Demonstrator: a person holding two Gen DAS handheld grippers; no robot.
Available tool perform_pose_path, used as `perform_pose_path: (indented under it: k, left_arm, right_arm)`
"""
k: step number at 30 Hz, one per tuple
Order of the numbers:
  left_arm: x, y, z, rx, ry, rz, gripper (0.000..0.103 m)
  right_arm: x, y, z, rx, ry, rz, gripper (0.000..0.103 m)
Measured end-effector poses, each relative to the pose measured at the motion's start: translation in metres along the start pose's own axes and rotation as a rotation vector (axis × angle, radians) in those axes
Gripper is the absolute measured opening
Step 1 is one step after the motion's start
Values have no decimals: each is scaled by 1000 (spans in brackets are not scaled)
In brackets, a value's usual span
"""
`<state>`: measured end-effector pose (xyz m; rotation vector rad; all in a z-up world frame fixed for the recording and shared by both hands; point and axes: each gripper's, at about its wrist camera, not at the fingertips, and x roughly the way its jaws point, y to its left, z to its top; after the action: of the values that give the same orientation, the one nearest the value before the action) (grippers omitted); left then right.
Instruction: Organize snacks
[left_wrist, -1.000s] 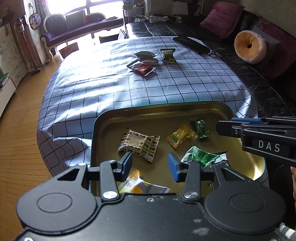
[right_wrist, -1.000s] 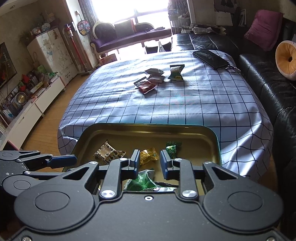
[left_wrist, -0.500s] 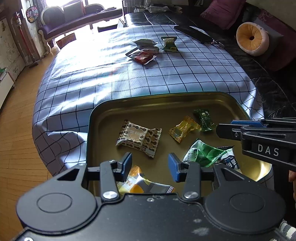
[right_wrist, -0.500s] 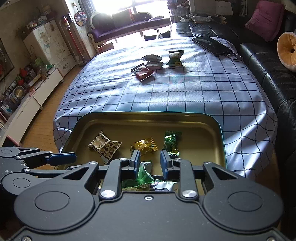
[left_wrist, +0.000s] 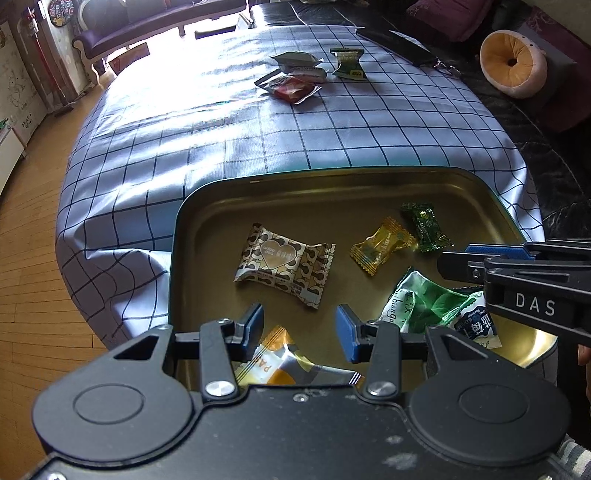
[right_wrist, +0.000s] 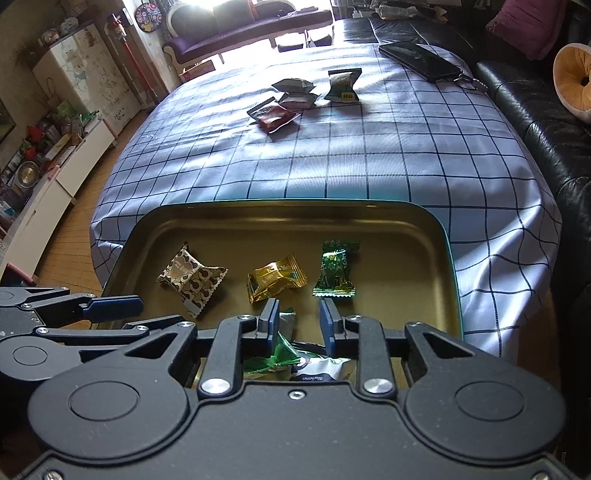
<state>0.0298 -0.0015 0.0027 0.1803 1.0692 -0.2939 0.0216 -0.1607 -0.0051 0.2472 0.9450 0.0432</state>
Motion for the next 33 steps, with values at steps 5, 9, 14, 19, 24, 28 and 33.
perform_pose_path:
  k: [5,9,14,19,24,28,33]
  left_arm:
    - [9,6,2,-9,33,3,44]
    - [14,10,6,-12,58,3,44]
    - [17,16,14,-5,81,-5,44]
    - [20,17,23,17,117,-13,44]
    - [22,16,30,50,143,-26,44]
    - [23,17,38,61,153,-39,44]
    - [23,20,55,68,139,-43,44]
  right_arm:
    - [7,0,2,-9,28,-5,36]
    - [14,-2,4,-9,63,-5,36]
    - [18,-5,8,-23,103,1,36]
    - [19,-7,13,-45,128,-2,36]
    - [25,-12,21,-31,180,45,36]
    - [28,-14,27,-27,203,64,36]
    - [32,-15,37,-38,216,72,36]
